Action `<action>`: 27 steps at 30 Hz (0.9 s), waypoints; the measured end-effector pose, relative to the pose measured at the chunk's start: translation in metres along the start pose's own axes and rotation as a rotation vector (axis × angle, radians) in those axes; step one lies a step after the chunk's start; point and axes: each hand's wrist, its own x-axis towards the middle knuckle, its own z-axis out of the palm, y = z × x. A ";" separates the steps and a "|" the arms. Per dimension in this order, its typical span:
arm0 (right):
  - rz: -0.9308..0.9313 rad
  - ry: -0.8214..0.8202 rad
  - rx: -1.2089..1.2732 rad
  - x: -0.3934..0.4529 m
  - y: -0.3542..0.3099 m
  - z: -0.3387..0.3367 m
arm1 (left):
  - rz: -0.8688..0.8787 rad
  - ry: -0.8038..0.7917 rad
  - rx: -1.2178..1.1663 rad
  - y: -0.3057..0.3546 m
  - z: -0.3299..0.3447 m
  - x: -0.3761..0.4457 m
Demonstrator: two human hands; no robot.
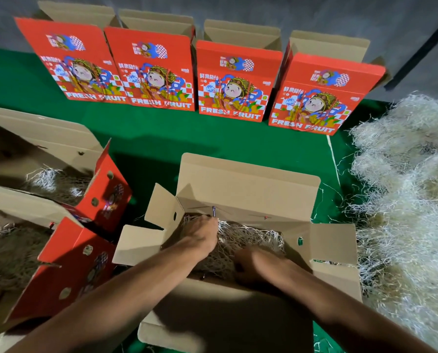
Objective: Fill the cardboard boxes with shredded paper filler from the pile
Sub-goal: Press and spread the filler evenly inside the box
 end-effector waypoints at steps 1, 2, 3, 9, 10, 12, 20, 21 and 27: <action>-0.027 0.102 0.028 -0.004 0.001 0.002 | 0.021 0.000 0.051 0.000 -0.002 -0.001; -0.043 0.197 0.035 -0.006 0.001 0.004 | 0.045 0.007 0.104 0.000 -0.005 -0.003; -0.049 0.275 0.002 -0.007 0.003 0.003 | 0.076 0.017 0.157 0.001 -0.008 -0.004; 0.159 0.155 -0.222 -0.002 0.000 -0.007 | 0.296 -0.032 0.447 0.011 -0.017 -0.017; 0.212 0.101 -0.193 -0.002 0.001 -0.005 | 0.289 -0.077 0.457 0.009 -0.015 -0.016; 0.221 0.115 -0.048 -0.003 0.007 0.007 | 0.236 -0.211 0.476 0.003 -0.013 -0.015; 0.112 0.193 -0.117 -0.015 0.014 -0.019 | 0.202 -0.389 0.279 -0.001 -0.022 -0.010; 0.062 0.270 -0.217 -0.017 0.014 -0.026 | 0.232 -0.318 0.269 0.000 -0.025 -0.008; 0.296 0.093 -0.472 -0.003 0.020 -0.022 | 0.123 -0.358 0.563 -0.002 -0.023 0.004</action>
